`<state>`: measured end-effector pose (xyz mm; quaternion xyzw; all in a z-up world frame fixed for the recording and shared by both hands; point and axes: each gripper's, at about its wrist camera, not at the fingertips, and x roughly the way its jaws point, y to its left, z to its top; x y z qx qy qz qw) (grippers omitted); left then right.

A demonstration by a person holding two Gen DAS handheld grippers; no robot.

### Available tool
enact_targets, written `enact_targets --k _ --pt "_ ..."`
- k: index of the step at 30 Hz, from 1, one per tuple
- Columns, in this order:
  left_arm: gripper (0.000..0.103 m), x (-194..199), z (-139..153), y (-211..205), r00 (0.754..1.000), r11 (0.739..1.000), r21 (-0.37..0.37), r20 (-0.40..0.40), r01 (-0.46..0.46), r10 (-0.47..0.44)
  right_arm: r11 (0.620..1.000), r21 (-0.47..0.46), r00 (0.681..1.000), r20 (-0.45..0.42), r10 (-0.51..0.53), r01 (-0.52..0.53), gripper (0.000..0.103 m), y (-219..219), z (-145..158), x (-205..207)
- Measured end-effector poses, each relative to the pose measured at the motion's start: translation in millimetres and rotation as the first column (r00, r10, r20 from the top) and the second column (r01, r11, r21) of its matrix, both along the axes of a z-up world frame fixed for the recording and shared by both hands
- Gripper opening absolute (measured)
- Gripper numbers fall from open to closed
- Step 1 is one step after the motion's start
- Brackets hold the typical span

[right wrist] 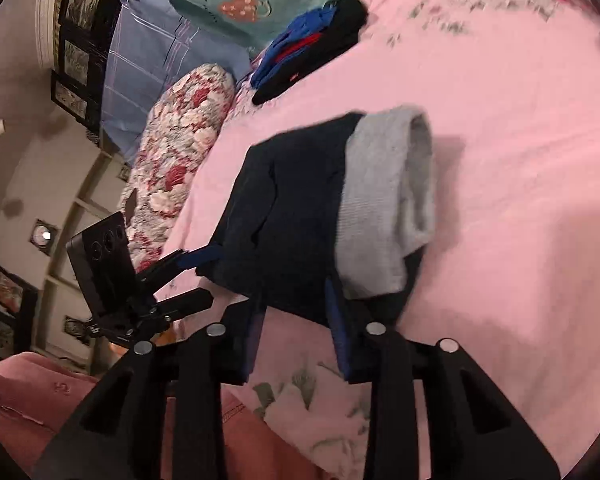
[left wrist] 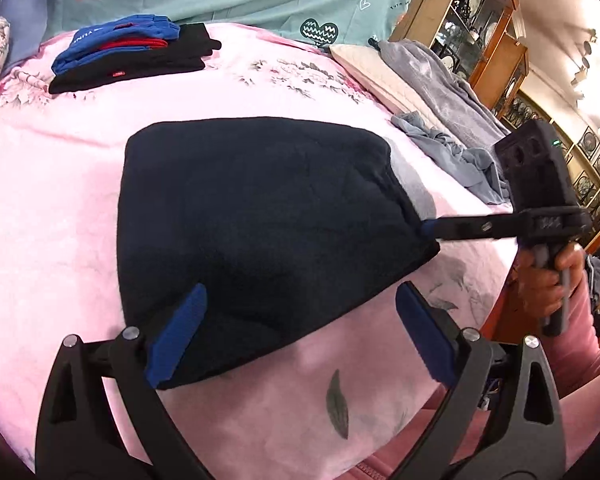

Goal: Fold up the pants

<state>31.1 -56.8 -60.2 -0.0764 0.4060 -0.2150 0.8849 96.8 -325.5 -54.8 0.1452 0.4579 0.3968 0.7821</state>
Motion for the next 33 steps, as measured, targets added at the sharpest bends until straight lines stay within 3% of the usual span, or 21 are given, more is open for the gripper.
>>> enact_targets --k 4,9,14,20,25,29,33 --pt "0.097 1.9 2.7 1.4 1.0 1.0 0.005 -0.01 -0.011 0.011 0.993 0.093 0.996 0.06 0.065 -0.07 0.04 13.9 16.2 -9.5" --pt "0.097 1.2 9.1 2.5 1.0 0.999 0.035 0.005 -0.028 0.028 0.982 0.088 0.983 0.088 0.16 -0.167 0.043 47.2 14.3 -6.7" --pt "0.097 0.4 9.8 7.8 0.998 0.996 0.061 0.001 -0.061 0.061 0.985 -0.018 0.986 -0.002 0.169 -0.169 0.044 49.7 -18.4 5.1" --pt "0.097 -4.3 25.4 54.1 0.98 0.974 0.111 0.032 -0.2 0.197 0.993 -0.006 0.992 0.059 0.115 -0.115 0.046 16.2 0.7 -10.0" --pt "0.097 -0.7 21.2 99.5 0.947 0.948 0.074 -0.061 -0.311 0.316 0.992 0.039 0.988 0.103 0.115 -0.119 0.048 11.8 5.0 -20.5" --pt "0.095 -0.8 11.3 112.1 0.941 0.951 -0.02 -0.156 -0.307 0.301 0.982 0.013 0.972 0.148 0.182 -0.186 0.049 32.1 7.8 -29.9" --pt "0.095 -0.1 5.8 109.4 0.938 0.952 -0.047 -0.192 -0.302 0.288 0.96 0.016 0.95 0.153 0.273 -0.279 0.049 57.3 7.3 -34.6"
